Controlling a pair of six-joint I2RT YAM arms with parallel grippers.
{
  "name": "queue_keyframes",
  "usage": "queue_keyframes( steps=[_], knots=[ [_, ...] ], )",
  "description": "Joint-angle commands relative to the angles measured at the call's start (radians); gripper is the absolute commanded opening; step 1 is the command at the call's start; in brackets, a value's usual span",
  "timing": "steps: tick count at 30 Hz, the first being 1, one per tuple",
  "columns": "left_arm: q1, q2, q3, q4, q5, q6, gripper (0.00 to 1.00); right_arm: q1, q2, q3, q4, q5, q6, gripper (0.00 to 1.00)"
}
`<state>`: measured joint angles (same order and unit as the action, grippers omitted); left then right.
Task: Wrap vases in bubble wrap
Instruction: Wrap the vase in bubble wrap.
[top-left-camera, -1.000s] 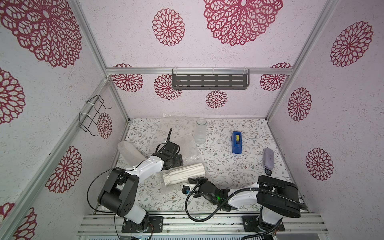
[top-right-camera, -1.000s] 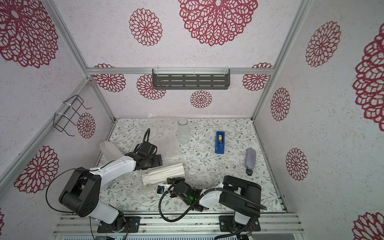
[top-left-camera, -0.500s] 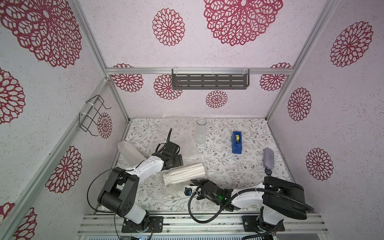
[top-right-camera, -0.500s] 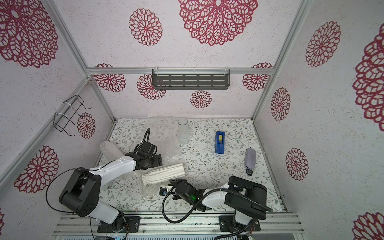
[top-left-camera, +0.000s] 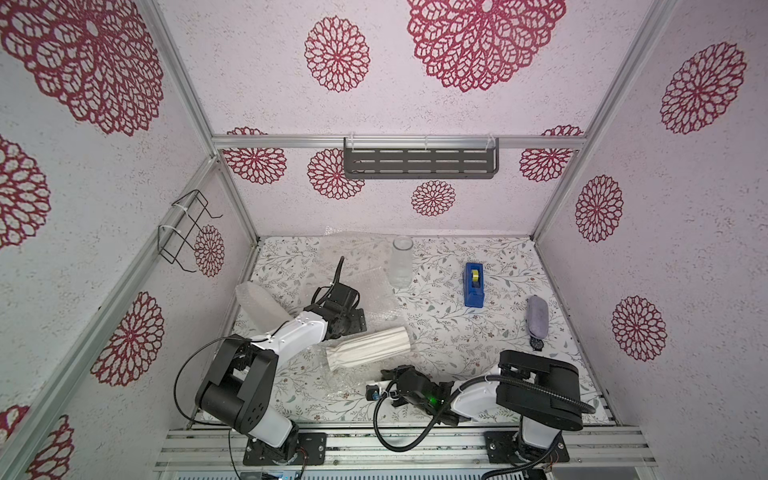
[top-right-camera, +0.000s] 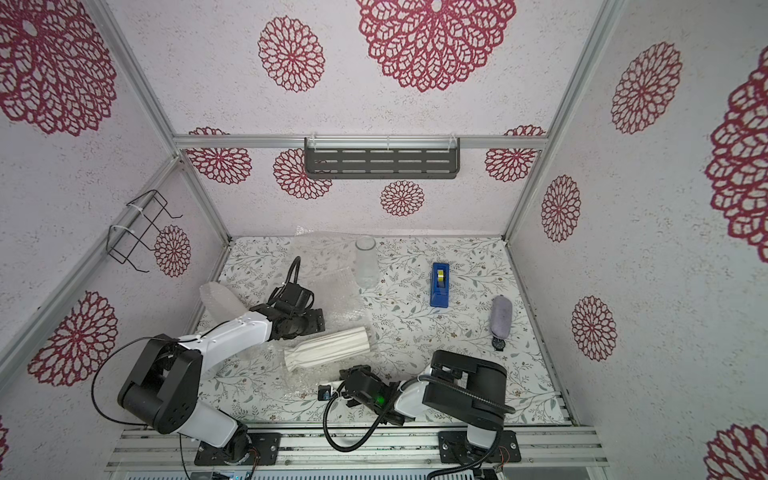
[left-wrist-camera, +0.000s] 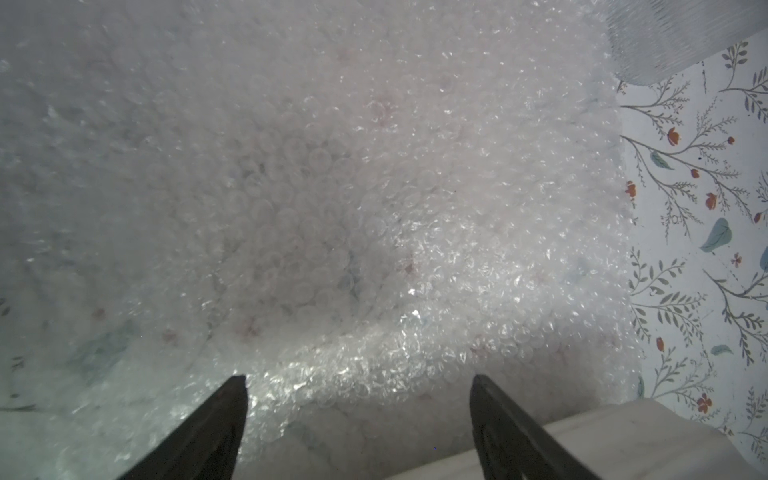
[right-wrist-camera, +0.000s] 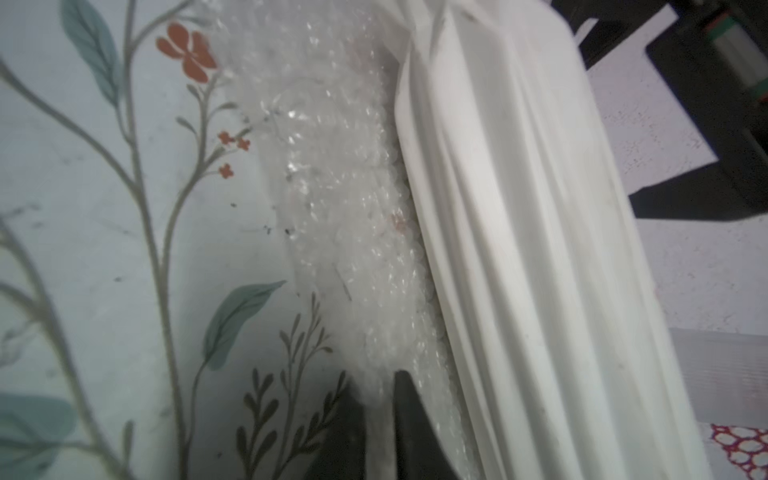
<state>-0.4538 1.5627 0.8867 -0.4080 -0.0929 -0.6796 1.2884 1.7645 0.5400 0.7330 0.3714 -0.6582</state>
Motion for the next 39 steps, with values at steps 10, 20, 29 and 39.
queue_keyframes(
  steps=[10,20,29,39],
  knots=[
    [-0.05,-0.126,-0.07,-0.018,0.049,-0.051,0.85,-0.012,-0.039,0.013,0.153,0.066,-0.049,0.0],
    [-0.101,-0.167,-0.152,-0.006,0.04,-0.116,0.85,-0.018,-0.015,0.035,0.247,0.103,-0.089,0.0],
    [-0.12,-0.215,-0.18,-0.044,0.005,-0.151,0.85,-0.037,0.0,0.06,0.269,0.1,-0.088,0.0],
    [-0.111,-0.222,-0.195,-0.034,-0.059,-0.156,0.86,-0.061,0.03,0.102,0.287,0.078,-0.098,0.0]
  ],
)
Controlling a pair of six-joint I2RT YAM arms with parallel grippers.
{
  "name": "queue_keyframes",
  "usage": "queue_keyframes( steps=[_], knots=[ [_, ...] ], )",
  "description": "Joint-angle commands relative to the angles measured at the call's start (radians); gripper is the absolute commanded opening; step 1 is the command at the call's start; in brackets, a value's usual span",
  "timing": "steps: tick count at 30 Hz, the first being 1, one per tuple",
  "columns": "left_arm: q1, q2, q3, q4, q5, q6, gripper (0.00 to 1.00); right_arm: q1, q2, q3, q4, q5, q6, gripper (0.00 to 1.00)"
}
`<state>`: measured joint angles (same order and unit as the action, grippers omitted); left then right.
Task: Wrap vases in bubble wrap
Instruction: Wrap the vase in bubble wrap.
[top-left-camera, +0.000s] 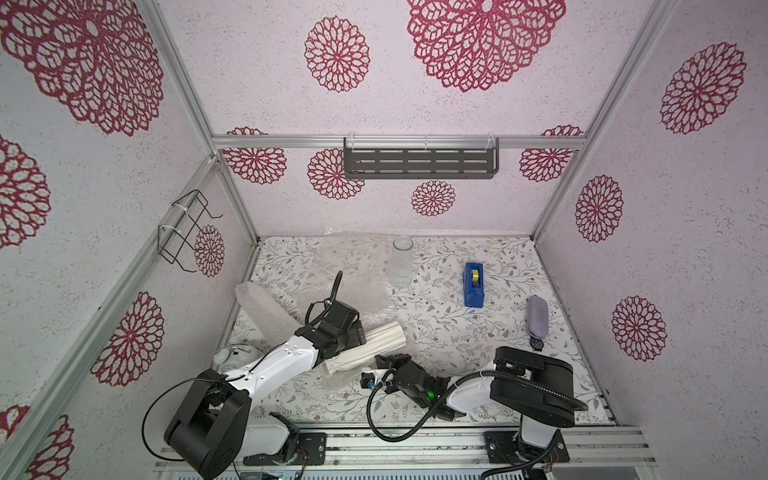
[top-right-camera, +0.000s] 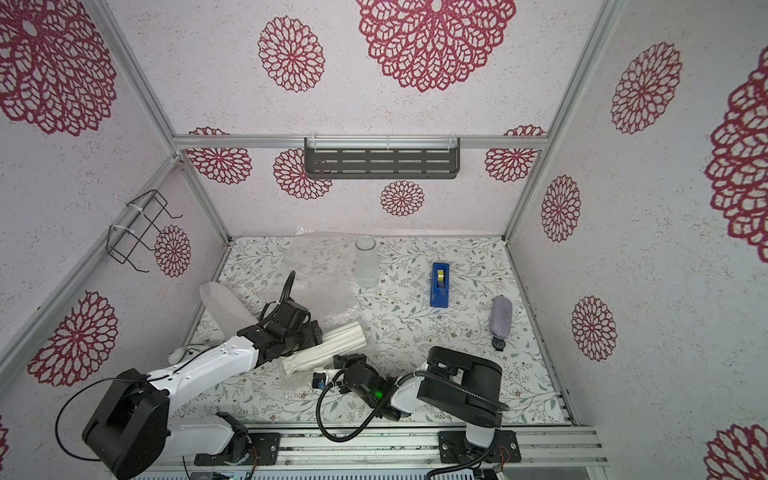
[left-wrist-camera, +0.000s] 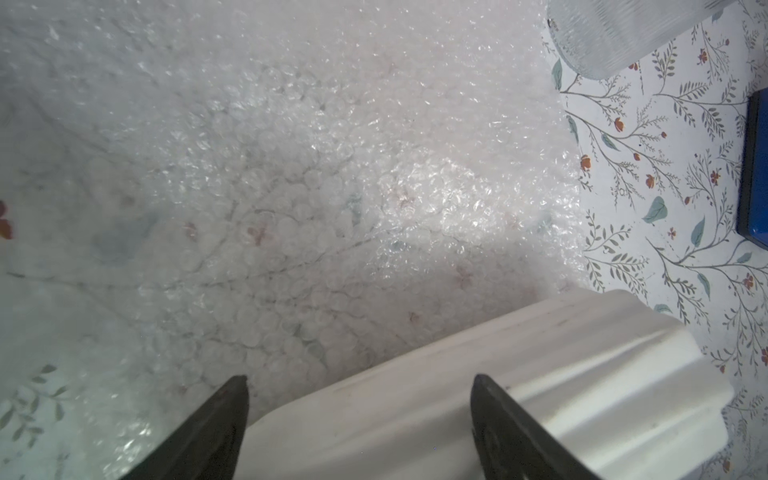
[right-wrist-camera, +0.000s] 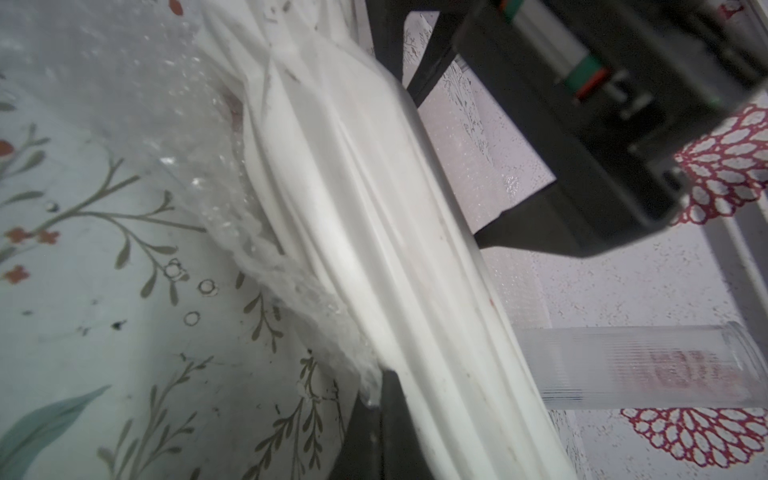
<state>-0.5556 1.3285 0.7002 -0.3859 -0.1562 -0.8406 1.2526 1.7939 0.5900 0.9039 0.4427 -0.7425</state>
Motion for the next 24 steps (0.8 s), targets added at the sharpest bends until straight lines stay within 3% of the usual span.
queue_keyframes(
  steps=[1,24],
  knots=[
    [-0.007,0.014,-0.007,-0.052,0.003,0.004,0.86,-0.029,0.001,0.058,0.12,0.002,-0.012,0.0],
    [0.056,0.059,0.068,-0.039,0.004,0.046,0.88,-0.107,0.078,0.169,0.122,-0.081,0.021,0.0]
  ],
)
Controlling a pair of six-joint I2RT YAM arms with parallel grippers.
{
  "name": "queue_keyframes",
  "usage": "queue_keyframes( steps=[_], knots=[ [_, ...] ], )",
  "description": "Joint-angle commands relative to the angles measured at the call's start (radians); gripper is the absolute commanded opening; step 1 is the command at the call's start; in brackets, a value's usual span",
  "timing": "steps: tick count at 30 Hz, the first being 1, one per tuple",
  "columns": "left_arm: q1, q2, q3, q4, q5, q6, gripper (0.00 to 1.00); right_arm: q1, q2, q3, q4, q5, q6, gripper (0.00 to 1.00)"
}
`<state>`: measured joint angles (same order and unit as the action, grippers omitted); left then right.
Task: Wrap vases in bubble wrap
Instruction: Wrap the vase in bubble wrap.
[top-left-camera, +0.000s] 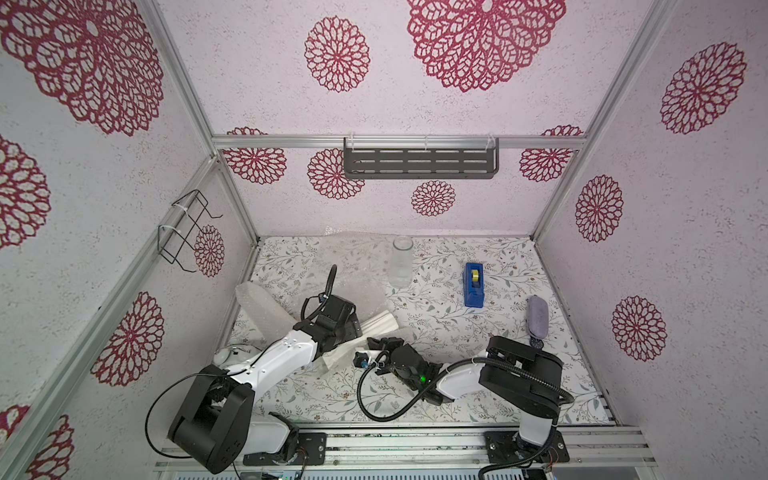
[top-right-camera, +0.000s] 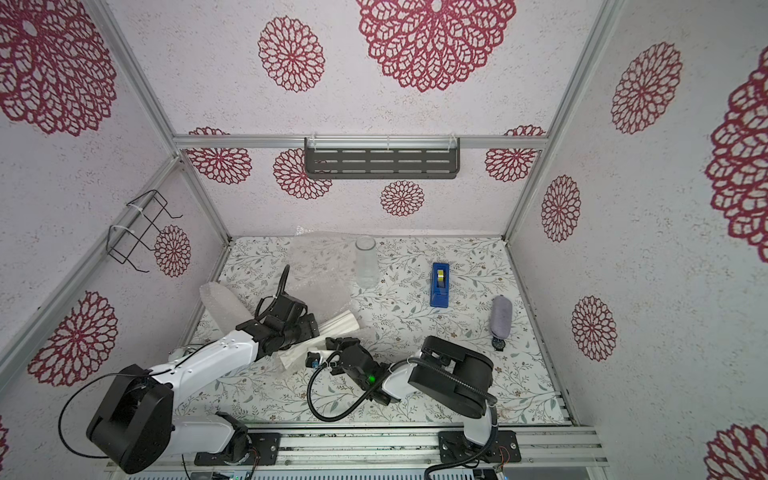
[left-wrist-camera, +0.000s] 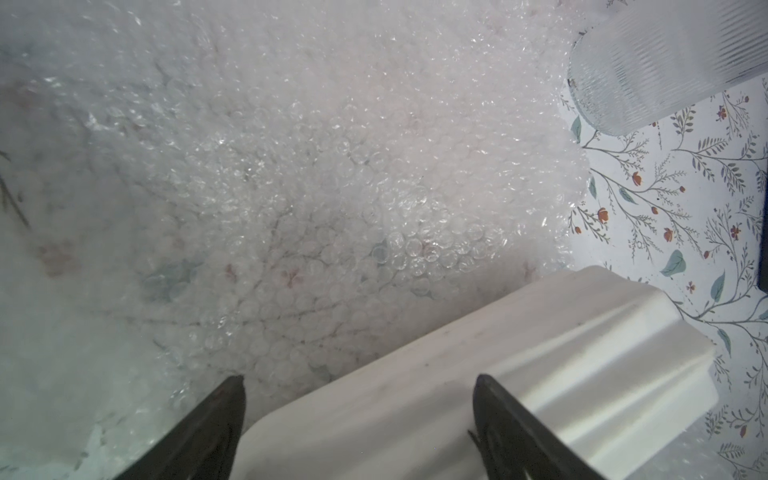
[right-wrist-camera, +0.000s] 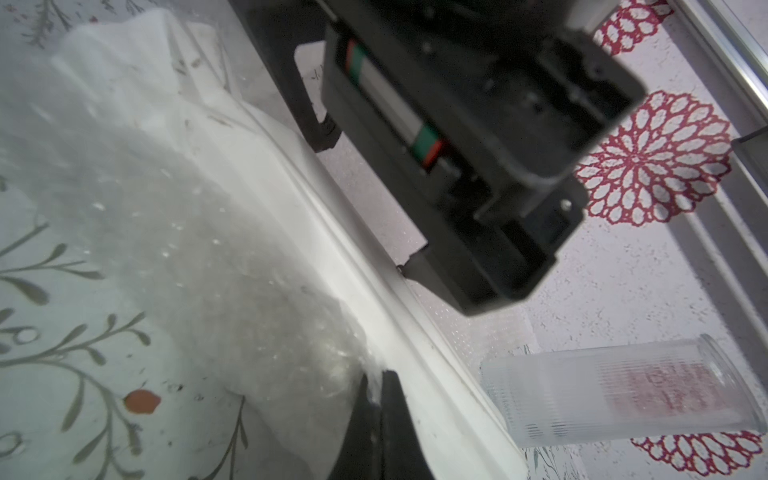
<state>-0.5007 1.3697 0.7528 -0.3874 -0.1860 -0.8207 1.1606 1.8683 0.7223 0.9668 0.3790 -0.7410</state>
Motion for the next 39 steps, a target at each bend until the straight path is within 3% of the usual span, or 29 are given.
queue_keyframes(
  steps=[1,9,14,19,23,25,32,39],
  knots=[
    [0.004,0.024,0.014,-0.03,0.042,0.021,0.88,-0.02,0.006,0.041,0.055,-0.026,0.028,0.0],
    [0.028,-0.042,-0.029,0.006,0.055,-0.016,0.86,-0.047,0.038,0.051,0.059,-0.066,0.073,0.0],
    [0.035,-0.238,-0.076,-0.088,-0.033,-0.036,0.86,-0.065,0.041,0.059,0.035,-0.111,0.12,0.0],
    [-0.003,-0.561,-0.238,-0.159,-0.113,-0.08,0.84,-0.1,0.039,0.093,-0.055,-0.223,0.211,0.0],
    [-0.008,-0.742,-0.262,-0.214,-0.095,-0.035,0.65,-0.11,0.061,0.121,-0.075,-0.245,0.228,0.0],
    [-0.013,-0.795,-0.305,-0.126,-0.021,-0.028,0.58,-0.116,0.07,0.136,-0.088,-0.252,0.246,0.0],
    [-0.035,-0.7,-0.328,0.076,0.101,-0.029,0.54,-0.13,0.095,0.172,-0.122,-0.275,0.278,0.0],
    [-0.027,-0.473,-0.285,0.142,0.086,-0.013,0.59,-0.131,0.104,0.167,-0.099,-0.27,0.268,0.0]
  ],
)
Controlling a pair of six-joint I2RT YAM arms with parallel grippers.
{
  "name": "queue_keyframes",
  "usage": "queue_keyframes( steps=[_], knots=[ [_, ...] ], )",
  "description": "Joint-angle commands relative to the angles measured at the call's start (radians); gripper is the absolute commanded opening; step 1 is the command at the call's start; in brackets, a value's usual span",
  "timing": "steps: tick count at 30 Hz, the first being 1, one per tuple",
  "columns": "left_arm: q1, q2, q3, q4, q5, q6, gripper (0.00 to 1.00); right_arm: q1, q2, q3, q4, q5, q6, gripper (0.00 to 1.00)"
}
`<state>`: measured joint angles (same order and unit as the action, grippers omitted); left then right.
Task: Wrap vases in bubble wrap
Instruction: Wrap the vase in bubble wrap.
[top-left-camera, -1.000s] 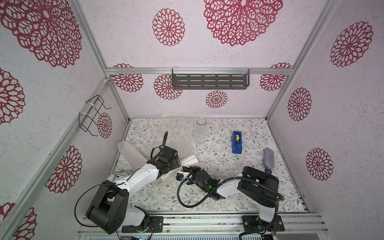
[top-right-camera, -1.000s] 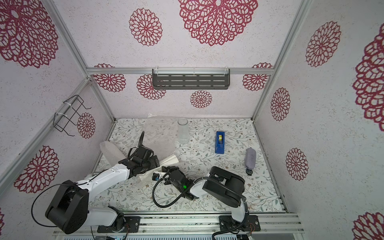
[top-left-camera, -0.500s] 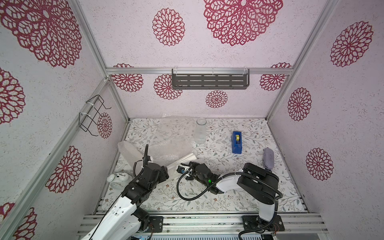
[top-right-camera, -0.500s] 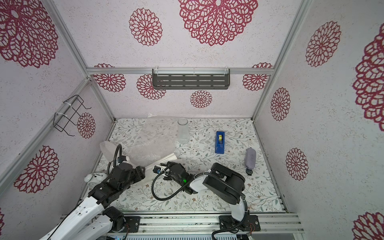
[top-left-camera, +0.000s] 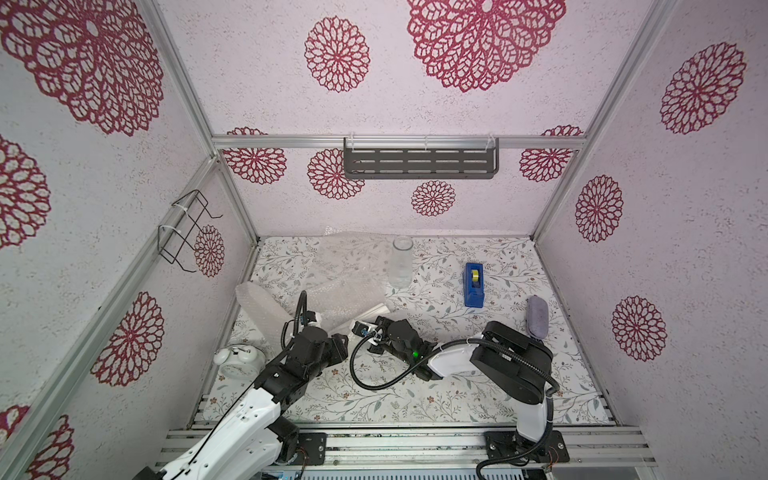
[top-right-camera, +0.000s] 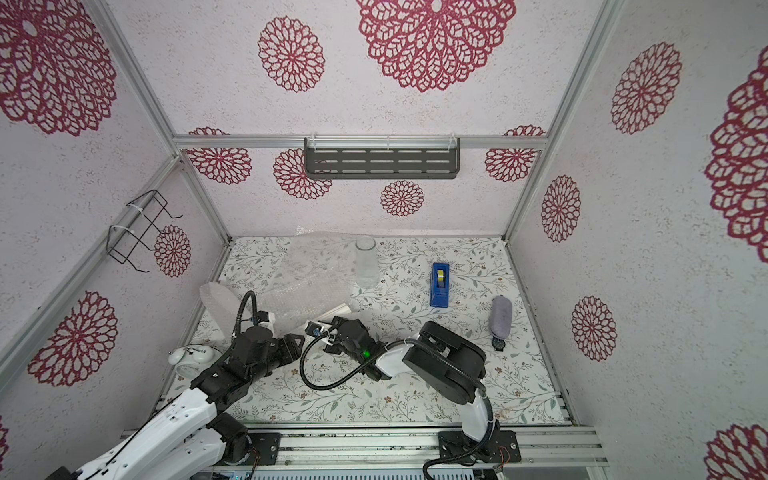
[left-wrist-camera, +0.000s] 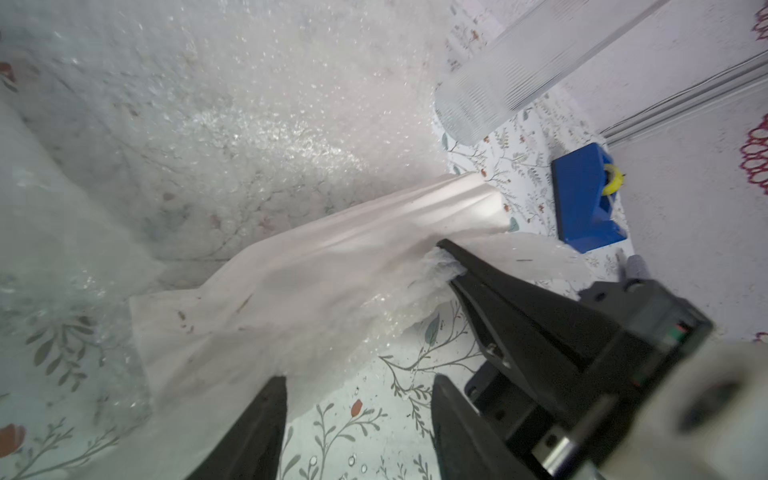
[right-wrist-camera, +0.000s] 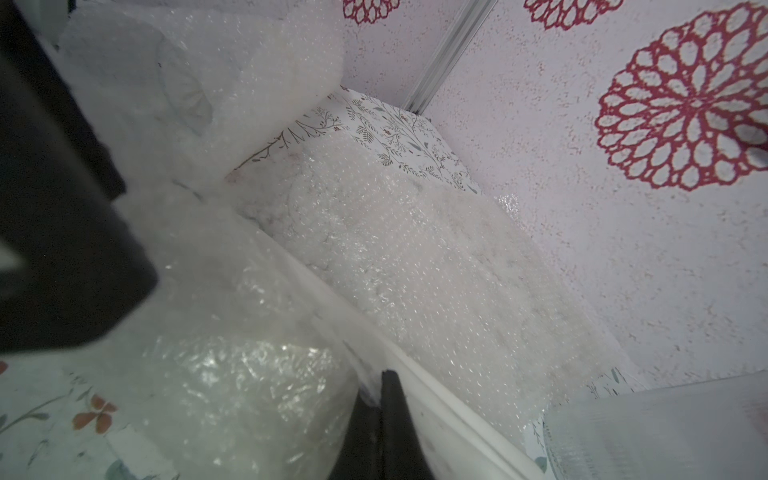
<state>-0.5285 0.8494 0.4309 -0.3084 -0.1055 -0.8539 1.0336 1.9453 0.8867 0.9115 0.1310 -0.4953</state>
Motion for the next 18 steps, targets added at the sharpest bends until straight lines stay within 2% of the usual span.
queue_keyframes(
  steps=[1,3,12,18],
  knots=[
    [0.001,0.067,0.046,0.066,0.007,0.023,0.59,-0.004,0.025,0.003,-0.041,-0.022,0.021,0.02],
    [0.003,0.098,0.058,0.06,-0.033,0.004,0.6,-0.009,0.017,-0.002,-0.033,-0.035,0.027,0.14],
    [0.038,0.136,0.077,-0.023,-0.098,-0.038,0.62,-0.028,-0.027,-0.003,-0.036,-0.019,0.059,0.43],
    [0.057,0.128,0.08,-0.034,-0.11,-0.03,0.63,-0.046,-0.072,0.005,-0.084,-0.024,0.095,0.53]
  ],
)
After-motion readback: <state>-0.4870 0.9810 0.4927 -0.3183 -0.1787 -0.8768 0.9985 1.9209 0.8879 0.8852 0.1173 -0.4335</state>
